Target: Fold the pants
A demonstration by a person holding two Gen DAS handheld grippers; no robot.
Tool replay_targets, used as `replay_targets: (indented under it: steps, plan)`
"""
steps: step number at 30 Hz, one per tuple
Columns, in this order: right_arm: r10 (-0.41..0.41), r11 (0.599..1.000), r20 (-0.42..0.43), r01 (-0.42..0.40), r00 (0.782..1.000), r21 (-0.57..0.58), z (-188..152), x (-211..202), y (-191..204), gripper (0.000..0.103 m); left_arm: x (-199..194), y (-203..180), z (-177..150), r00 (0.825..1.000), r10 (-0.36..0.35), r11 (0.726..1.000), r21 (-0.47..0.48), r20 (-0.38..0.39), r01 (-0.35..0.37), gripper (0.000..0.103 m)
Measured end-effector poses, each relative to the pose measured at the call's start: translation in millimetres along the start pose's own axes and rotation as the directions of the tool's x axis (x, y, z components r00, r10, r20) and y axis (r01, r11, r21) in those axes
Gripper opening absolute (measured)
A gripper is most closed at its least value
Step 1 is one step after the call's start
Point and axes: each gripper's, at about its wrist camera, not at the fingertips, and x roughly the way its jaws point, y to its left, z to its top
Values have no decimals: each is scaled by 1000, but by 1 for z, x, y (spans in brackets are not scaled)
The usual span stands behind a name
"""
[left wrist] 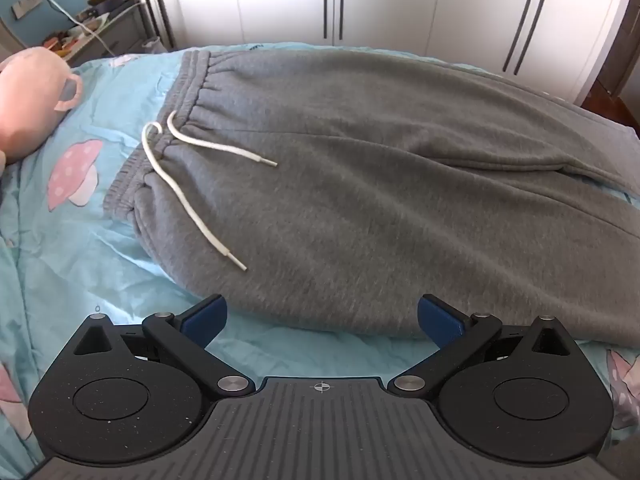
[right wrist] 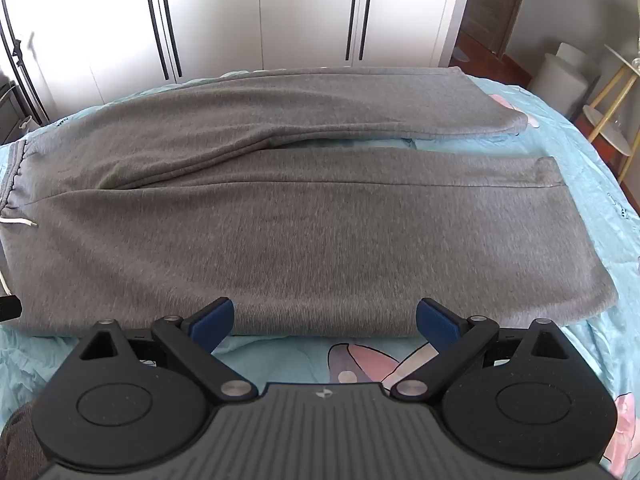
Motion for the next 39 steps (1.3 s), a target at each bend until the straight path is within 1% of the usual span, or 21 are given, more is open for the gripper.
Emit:
replay_targets:
  steps: [4, 16, 39]
  plan:
    - [1, 1000, -10, -1, 1000, -5, 1, -1, 2, 98, 0, 0, 0, 1000, -1, 1000, -2, 1, 1, 103]
    - [4, 1000, -1, -4, 1000, -8, 5, -1, -1, 98, 5, 6, -1, 1000, 1, 1000, -6, -8, -1, 103]
    - [0, 1000, 0, 0, 1000, -7, 6, 0, 1, 98, 5, 4, 1, 1000, 1, 1000, -16, -20, -1, 103]
